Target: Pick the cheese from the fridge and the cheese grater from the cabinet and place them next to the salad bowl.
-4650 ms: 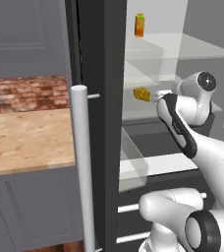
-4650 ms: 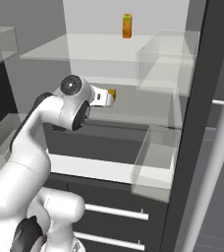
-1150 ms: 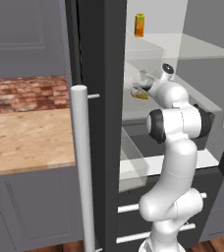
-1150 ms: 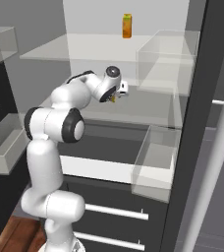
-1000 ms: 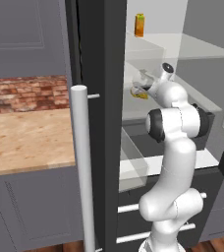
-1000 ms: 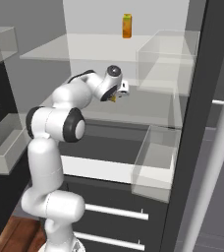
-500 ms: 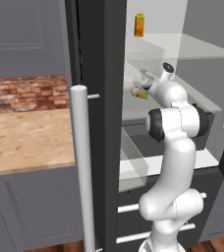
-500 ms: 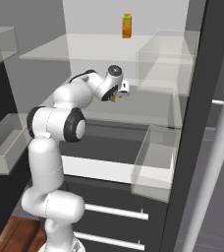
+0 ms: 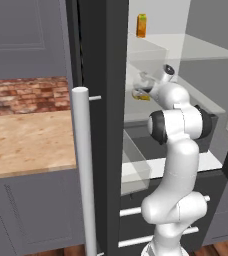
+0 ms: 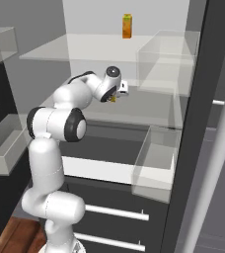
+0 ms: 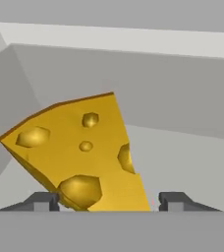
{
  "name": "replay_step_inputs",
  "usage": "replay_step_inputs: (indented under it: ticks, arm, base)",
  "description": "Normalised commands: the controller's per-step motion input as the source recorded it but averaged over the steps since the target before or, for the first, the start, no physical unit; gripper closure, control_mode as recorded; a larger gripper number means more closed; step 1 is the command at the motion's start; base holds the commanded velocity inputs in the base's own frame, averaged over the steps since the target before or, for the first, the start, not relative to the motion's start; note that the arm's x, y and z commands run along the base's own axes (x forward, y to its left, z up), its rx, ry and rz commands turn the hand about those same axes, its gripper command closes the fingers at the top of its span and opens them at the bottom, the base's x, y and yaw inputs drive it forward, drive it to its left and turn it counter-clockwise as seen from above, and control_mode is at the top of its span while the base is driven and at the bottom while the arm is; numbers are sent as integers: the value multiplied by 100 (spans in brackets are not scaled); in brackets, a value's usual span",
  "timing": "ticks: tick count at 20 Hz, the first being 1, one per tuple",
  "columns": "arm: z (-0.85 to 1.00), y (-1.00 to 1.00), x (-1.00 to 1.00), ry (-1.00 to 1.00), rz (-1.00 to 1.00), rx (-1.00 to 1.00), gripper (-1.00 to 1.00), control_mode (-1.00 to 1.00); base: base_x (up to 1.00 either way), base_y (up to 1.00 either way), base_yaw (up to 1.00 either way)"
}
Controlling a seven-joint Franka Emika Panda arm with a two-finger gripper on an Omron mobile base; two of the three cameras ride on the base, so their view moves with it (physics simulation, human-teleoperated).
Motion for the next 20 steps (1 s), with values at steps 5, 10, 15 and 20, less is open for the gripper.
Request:
replay_step_inputs:
  ticks: [5, 10, 15, 20]
  arm:
    - [-58, 24, 2, 0, 0, -7, 100, -100]
    - [-56, 17, -6, 0, 0, -4, 100, -100]
    - [-40, 0, -53, -3, 0, 0, 100, -100]
    - [-23, 0, -64, -2, 0, 0, 100, -100]
  base:
    - [0, 0, 0]
    - [0, 0, 0]
    - [0, 0, 0]
    - [0, 0, 0]
